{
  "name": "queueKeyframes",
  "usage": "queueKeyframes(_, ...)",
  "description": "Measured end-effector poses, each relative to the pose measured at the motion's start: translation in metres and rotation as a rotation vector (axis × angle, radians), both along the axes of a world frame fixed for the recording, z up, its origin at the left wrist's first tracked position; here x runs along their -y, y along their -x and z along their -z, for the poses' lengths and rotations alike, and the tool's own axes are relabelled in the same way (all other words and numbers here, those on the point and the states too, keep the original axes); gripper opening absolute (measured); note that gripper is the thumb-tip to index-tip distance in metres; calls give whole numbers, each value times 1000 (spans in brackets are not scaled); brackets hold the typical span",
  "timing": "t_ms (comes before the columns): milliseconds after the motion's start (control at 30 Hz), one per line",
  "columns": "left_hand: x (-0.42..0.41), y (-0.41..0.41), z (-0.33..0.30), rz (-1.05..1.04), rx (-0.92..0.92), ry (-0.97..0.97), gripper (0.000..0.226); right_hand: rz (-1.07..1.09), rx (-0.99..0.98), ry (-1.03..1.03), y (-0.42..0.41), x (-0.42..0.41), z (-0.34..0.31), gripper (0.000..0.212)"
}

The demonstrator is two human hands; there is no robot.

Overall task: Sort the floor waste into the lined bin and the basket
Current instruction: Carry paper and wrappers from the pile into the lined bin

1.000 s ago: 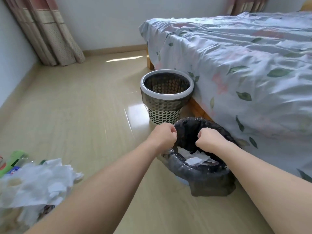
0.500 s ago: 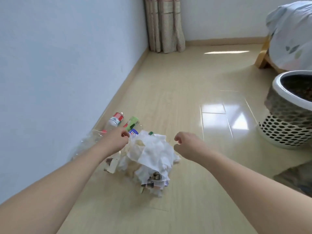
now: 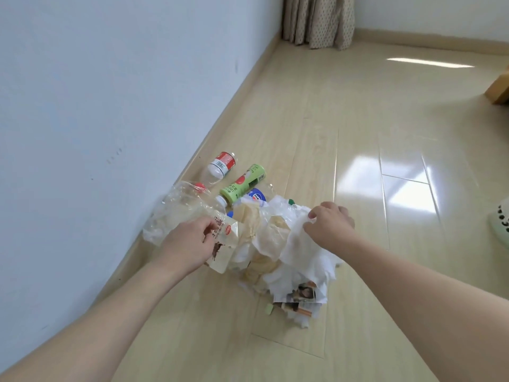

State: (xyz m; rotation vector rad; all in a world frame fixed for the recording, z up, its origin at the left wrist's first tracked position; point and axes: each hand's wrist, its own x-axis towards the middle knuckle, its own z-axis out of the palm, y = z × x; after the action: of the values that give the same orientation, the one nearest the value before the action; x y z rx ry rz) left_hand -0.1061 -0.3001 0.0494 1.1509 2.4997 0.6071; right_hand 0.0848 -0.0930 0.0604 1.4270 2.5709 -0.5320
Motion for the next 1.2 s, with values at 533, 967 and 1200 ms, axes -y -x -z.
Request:
queueKeyframes(533,-35,47,12,184,-556,447,56,-91,2,-11,8,3,0,26)
queueKeyframes(967,7,18,-46,173,-583,-348,14,-129,-59,-90,-18,14,-33,15)
queueKeyframes(1200,-10,-37,-152,-24,-363,-54,25,1,-362,108,-53,36,-97,13)
